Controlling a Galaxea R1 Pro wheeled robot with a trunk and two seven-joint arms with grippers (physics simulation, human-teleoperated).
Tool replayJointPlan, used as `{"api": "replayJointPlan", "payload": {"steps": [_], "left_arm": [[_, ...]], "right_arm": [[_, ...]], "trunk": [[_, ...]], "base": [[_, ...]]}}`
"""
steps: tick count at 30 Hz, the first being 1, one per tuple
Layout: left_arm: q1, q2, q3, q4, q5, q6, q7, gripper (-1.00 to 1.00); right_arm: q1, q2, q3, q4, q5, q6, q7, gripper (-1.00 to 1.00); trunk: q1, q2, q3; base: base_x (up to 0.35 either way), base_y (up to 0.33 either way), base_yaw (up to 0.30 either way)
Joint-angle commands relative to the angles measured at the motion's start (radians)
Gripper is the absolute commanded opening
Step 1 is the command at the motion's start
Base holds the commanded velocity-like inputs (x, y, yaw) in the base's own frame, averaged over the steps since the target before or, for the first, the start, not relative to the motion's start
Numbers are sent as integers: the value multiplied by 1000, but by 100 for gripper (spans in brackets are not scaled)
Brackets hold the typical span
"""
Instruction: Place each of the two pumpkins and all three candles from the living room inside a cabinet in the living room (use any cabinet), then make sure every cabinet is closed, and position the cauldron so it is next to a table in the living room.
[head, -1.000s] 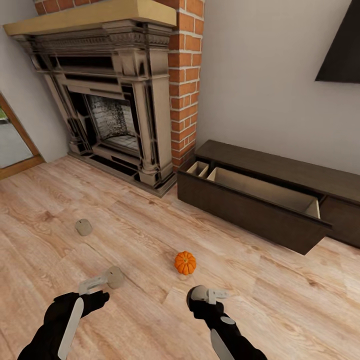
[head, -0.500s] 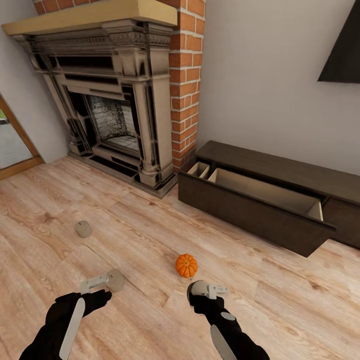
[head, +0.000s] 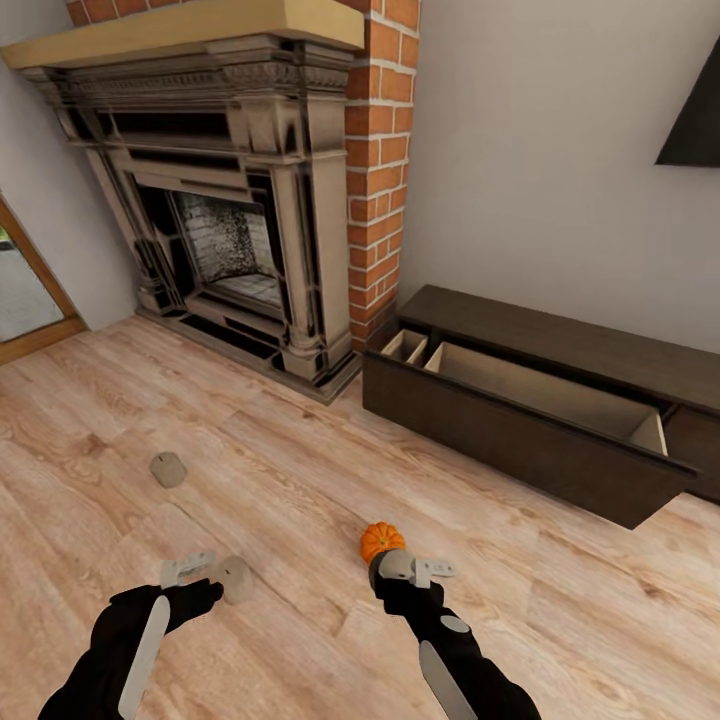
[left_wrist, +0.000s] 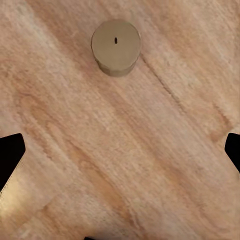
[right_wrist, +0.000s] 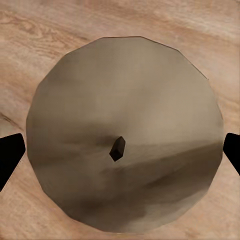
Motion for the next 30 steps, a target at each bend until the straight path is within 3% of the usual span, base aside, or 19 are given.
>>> {"api": "replayJointPlan", "payload": {"steps": [1, 8, 14, 20, 26, 30], "left_arm": [[0, 1, 0, 0, 0, 0, 0, 100], [0, 3, 0, 0, 1, 0, -5, 100], [0, 5, 5, 0, 0, 1, -75, 100], [0, 6, 9, 0, 0, 1, -92, 100], [0, 7, 11, 0, 0, 2, -94, 100], [0, 7, 12, 0, 0, 2, -95, 100]], "right_arm": [[0, 0, 0, 0, 0, 0, -3, -100], [0, 1, -4, 0, -3, 59, -1, -100], [0, 3, -4, 0, -3, 77, -1, -100], [-1, 4, -3, -19, -7, 100, 0, -100], [0, 10, -3, -195, -12, 303, -1, -100], [-1, 12, 0, -324, -42, 405, -5, -100]], "trunk": [[0, 0, 0], [0, 0, 0], [0, 0, 0], [0, 0, 0], [0, 0, 0], [0, 0, -1]], "base": [[218, 145, -5], [200, 137, -180], [27, 37, -271], [2, 153, -277], [0, 127, -277], [0, 66, -191]]}}
